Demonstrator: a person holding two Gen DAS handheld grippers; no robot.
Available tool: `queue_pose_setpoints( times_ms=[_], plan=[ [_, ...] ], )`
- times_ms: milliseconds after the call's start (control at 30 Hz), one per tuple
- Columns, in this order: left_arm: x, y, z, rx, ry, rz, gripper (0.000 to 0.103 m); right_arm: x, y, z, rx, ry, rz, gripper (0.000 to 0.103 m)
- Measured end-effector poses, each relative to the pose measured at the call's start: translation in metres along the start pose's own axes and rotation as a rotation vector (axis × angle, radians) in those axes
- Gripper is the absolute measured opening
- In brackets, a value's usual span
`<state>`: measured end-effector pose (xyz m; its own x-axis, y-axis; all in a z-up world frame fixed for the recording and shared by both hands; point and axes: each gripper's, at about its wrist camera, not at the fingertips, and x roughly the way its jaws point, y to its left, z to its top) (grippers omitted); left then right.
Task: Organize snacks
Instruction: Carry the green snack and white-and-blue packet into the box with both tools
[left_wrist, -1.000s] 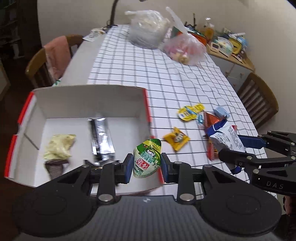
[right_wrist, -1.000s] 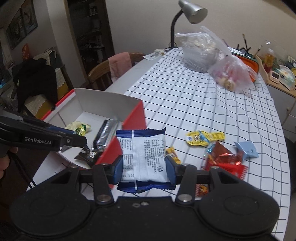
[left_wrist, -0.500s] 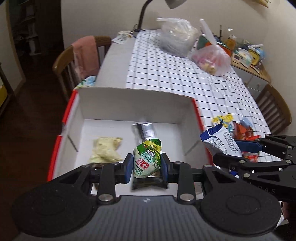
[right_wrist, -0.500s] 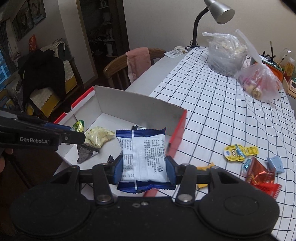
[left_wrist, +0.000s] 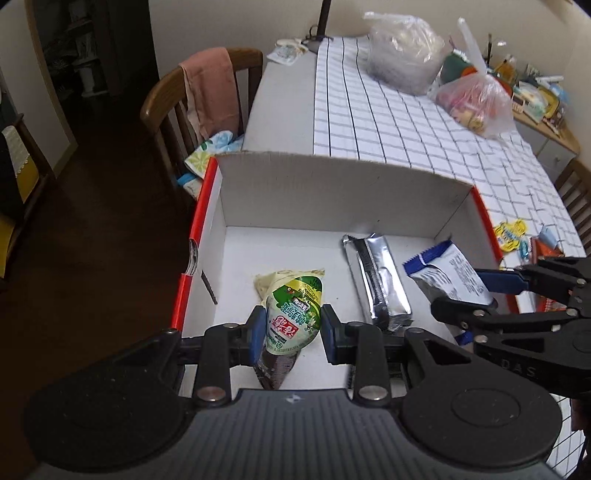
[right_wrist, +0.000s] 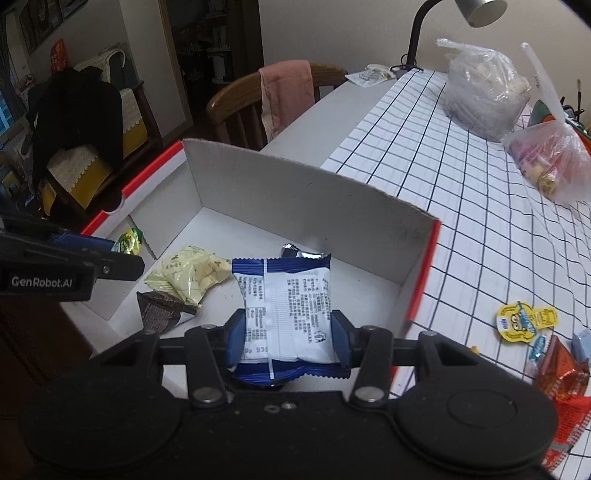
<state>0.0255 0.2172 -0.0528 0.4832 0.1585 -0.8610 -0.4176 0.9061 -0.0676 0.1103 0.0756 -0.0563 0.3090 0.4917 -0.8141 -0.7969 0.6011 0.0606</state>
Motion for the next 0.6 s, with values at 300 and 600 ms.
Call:
queue_pose_setpoints(
  times_ms=[300,600],
  plan=[
    [0.031,0.004,0.007,0.053,0.067,0.04,0.03,0.036,0.008,0.005,-0.043,0.078,-0.002,0.046],
    [0.049,0.003,0.005,0.089,0.126,0.05,0.03,0.054,0.016,0.004,-0.077,0.141,-0.003,0.046]
  ],
)
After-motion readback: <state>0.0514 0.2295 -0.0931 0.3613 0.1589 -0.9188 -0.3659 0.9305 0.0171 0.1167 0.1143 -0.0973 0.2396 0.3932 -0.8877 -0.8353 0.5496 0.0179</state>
